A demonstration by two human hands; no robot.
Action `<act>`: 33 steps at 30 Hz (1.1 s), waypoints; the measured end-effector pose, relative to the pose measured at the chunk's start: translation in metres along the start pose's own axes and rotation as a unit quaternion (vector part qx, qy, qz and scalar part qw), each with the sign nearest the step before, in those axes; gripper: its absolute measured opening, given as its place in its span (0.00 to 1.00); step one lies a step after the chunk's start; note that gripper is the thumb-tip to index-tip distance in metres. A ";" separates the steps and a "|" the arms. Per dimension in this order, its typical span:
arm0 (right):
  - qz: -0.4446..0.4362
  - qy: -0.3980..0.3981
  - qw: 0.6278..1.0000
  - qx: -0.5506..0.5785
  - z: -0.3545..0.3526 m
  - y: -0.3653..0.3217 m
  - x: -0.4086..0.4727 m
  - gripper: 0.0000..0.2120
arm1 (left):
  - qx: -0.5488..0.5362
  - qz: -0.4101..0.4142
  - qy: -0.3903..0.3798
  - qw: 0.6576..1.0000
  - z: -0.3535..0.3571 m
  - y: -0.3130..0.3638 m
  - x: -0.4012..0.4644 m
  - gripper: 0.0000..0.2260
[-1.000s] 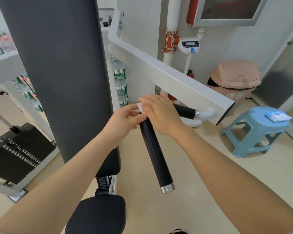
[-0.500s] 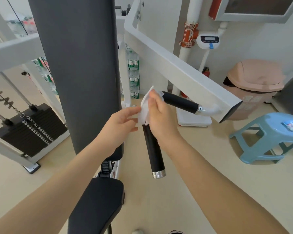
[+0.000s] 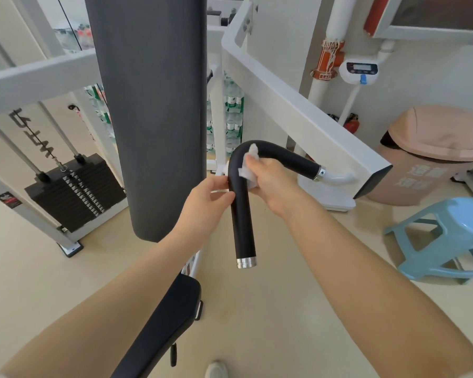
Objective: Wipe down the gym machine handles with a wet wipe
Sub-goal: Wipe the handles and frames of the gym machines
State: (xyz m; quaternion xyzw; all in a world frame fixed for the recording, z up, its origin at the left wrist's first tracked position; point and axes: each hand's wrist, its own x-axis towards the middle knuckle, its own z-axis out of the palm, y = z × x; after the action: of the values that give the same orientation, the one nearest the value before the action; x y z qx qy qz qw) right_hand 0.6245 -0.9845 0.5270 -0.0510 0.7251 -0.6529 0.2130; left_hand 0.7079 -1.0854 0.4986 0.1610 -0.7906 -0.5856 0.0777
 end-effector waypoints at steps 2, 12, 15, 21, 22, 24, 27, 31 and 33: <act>-0.004 -0.036 0.998 -0.060 -0.002 0.016 -0.009 0.15 | 0.012 -0.010 0.021 1.000 0.000 0.000 -0.003 0.11; 0.003 -0.137 0.989 -0.060 -0.010 0.041 -0.037 0.08 | -0.125 -0.063 0.029 0.990 0.007 -0.005 -0.039 0.16; 0.026 -0.206 0.975 -0.083 -0.017 0.068 -0.069 0.07 | -0.116 -0.076 0.032 0.990 0.007 -0.013 -0.054 0.18; -0.033 -0.122 0.981 -0.145 -0.007 0.083 -0.089 0.03 | -0.146 -0.078 0.029 0.986 0.010 -0.023 -0.066 0.19; -0.083 -0.087 0.972 -0.202 -0.001 0.087 -0.091 0.04 | -0.147 -0.076 0.030 0.986 0.010 -0.023 -0.066 0.19; -0.183 -0.049 0.934 -0.303 0.000 0.091 -0.095 0.18 | -0.152 -0.073 0.027 0.985 0.010 -0.021 -0.065 0.18; -0.327 -0.101 0.826 -0.448 -0.019 0.082 -0.081 0.26 | -0.160 -0.065 0.011 0.985 0.010 -0.016 -0.061 0.16; -0.370 -0.136 0.667 -0.632 -0.031 0.055 -0.041 0.26 | -0.146 -0.053 0.018 0.988 0.004 -0.005 -0.037 0.13; -0.364 -0.119 0.659 -0.647 -0.025 0.039 -0.020 0.25 | -0.129 -0.054 0.034 0.990 0.002 0.000 -0.021 0.19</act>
State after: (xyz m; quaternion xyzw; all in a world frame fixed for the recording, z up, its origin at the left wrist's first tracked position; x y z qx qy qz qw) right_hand 0.6411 -0.9487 0.4954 -0.5131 0.8566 -0.0324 -0.0435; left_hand 0.7274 -1.0763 0.4995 0.2113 -0.6954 -0.6805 0.0930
